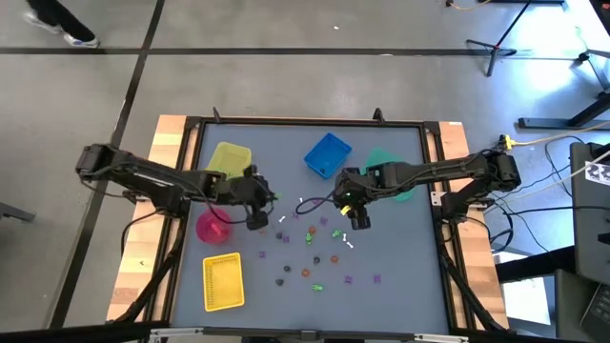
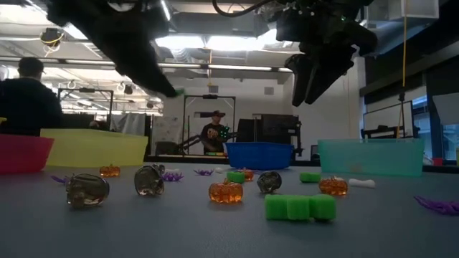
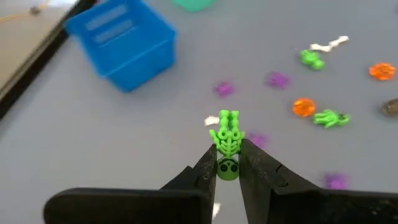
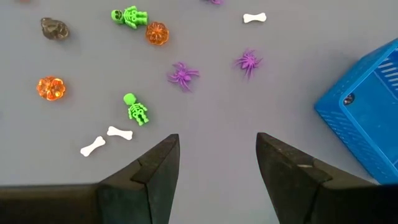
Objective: Sort Halloween decoration
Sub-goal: Put the green skeleton toy into the yellow bin
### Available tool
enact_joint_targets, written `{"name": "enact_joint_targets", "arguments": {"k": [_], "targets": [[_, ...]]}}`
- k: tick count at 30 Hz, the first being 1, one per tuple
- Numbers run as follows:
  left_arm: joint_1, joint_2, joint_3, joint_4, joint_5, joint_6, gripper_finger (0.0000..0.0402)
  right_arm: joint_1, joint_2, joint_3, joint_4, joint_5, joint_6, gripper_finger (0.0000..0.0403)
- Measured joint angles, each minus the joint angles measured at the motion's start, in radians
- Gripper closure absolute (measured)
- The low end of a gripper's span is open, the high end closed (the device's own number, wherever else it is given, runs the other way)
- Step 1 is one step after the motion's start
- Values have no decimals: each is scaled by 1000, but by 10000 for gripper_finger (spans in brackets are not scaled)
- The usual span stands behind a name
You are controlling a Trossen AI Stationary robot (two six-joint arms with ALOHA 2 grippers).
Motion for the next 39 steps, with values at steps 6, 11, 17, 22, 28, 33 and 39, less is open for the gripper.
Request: {"name": "enact_joint_targets", "arguments": {"k": [6,11,17,22,28,33,39], "targets": [[18,-172,0,-219,-81,-116,365,0,0,0,9,0,-29,191],[22,-272,0,-423,-115,-206,365,0,0,0,25,0,-44,191],[22,-317,0,-645,-174,-323,365,0,0,0,31,0,-49,191],[22,-314,-1,-811,-207,-421,365,0,0,0,32,0,-49,191],[22,-314,-1,-850,-220,-423,365,0,0,0,32,0,-49,191],[22,-314,-1,-851,-279,-443,362,0,0,0,33,0,-49,191],[22,-314,-2,-851,-287,-482,325,0,0,0,33,0,-49,191]]}}
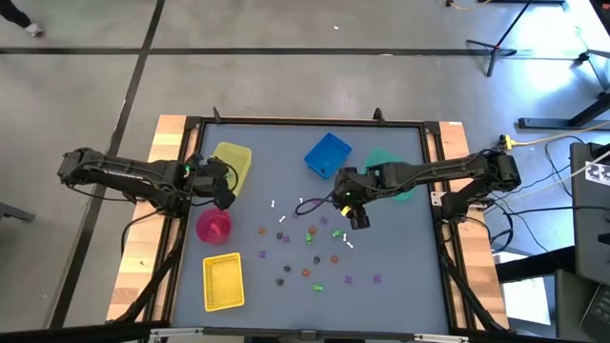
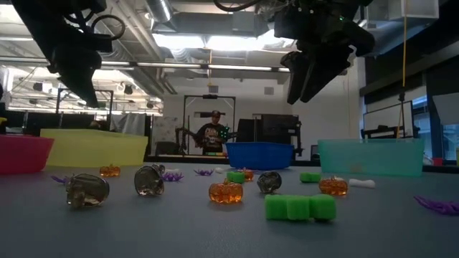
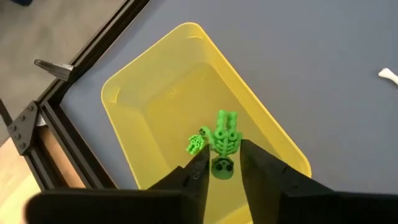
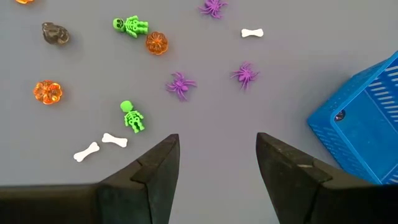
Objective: Sort Halloween decoration
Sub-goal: Put the green skeleton toy into the yellow bin, then put the black skull toy into the blue basket
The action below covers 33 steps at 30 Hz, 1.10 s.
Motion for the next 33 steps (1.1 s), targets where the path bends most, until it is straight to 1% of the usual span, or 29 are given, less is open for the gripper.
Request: {"name": "enact_joint_targets", "arguments": {"k": [6,11,21,30,33], "targets": [[0,0,0,0,0,-28,275,0,0,0,0,0,0,191],[0,0,0,4,0,-49,248,0,0,0,2,0,0,191],[0,0,-1,63,0,-47,246,0,0,0,12,0,0,191],[0,0,-1,141,1,-45,246,0,0,0,124,0,-2,191],[0,0,-1,154,1,-45,246,0,0,0,139,0,-26,191]]}}
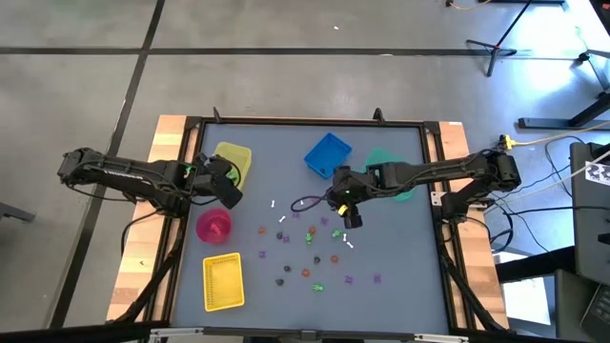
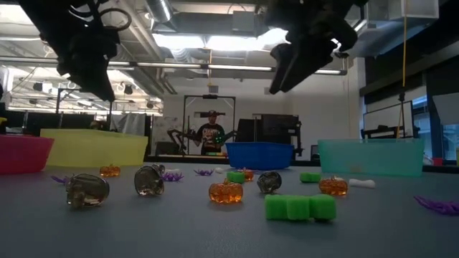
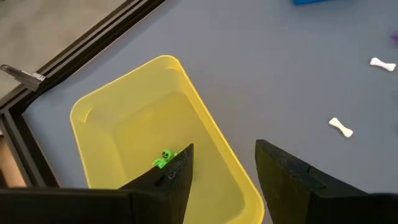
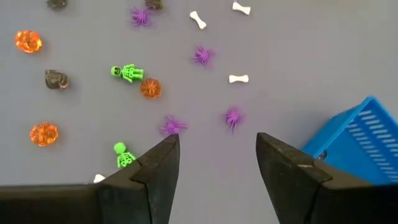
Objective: Sort Halloween decoration
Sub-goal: Put the black skull toy into the blue basket
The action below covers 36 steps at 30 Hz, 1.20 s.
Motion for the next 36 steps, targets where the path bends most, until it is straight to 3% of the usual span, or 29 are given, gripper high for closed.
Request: {"name": "enact_joint_targets", "arguments": {"k": [14,22,29,36], "targets": [[-1,1,0,23,1,1,246,0,52,-1,71,48,-26,191],[-1,0,0,28,2,0,246,-10,51,1,65,265,-154,191],[-1,0,0,28,3,1,246,-105,51,2,91,296,-207,191],[-1,0,0,28,4,0,246,-204,51,2,18,294,-150,191]]}}
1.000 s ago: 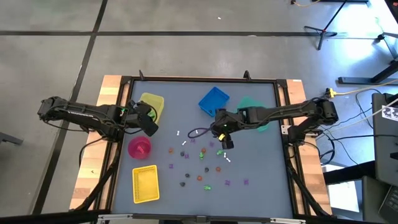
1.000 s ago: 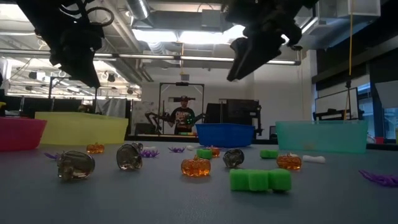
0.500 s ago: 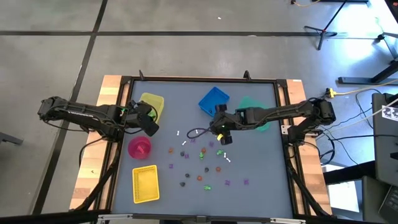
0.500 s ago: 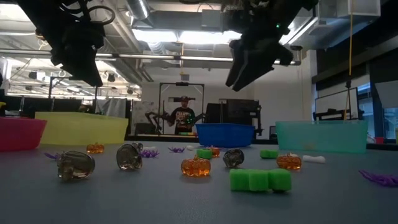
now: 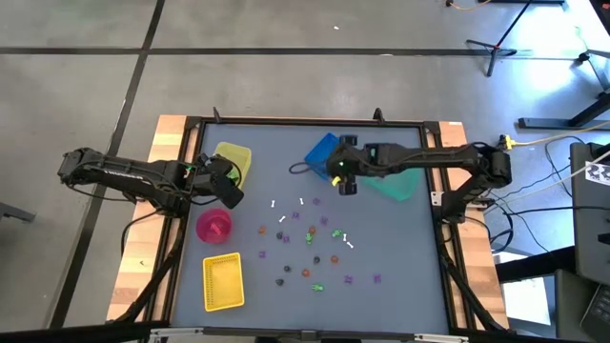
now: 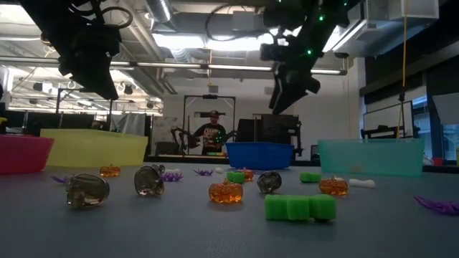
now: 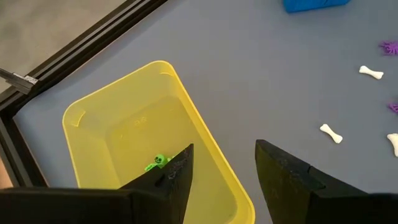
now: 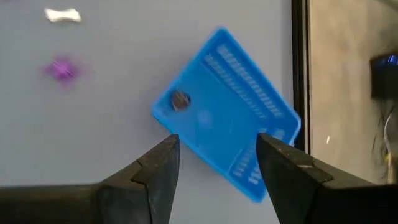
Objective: Sort Halloween decoration
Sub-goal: Put the black skull toy into the blue basket
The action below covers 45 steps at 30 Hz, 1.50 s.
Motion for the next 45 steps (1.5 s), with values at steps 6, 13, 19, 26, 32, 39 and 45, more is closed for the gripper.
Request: {"name": "enact_joint_targets", "arguments": {"k": [6,13,19,26,32,39,45], "targets": [[0,0,0,0,0,0,246,-41,0,0,-34,-51,141,191],[0,0,0,46,0,0,246,-52,0,0,-21,-51,330,191],[-2,0,0,212,25,51,246,-51,0,0,40,-114,333,191],[-46,43,0,516,67,220,246,-51,0,0,42,-125,235,191],[-84,163,0,723,204,296,246,-51,0,0,41,-140,232,191],[-131,352,0,747,265,296,246,-51,0,1,35,-156,231,191],[-157,489,0,750,310,296,246,-51,0,1,35,-155,231,191]]}}
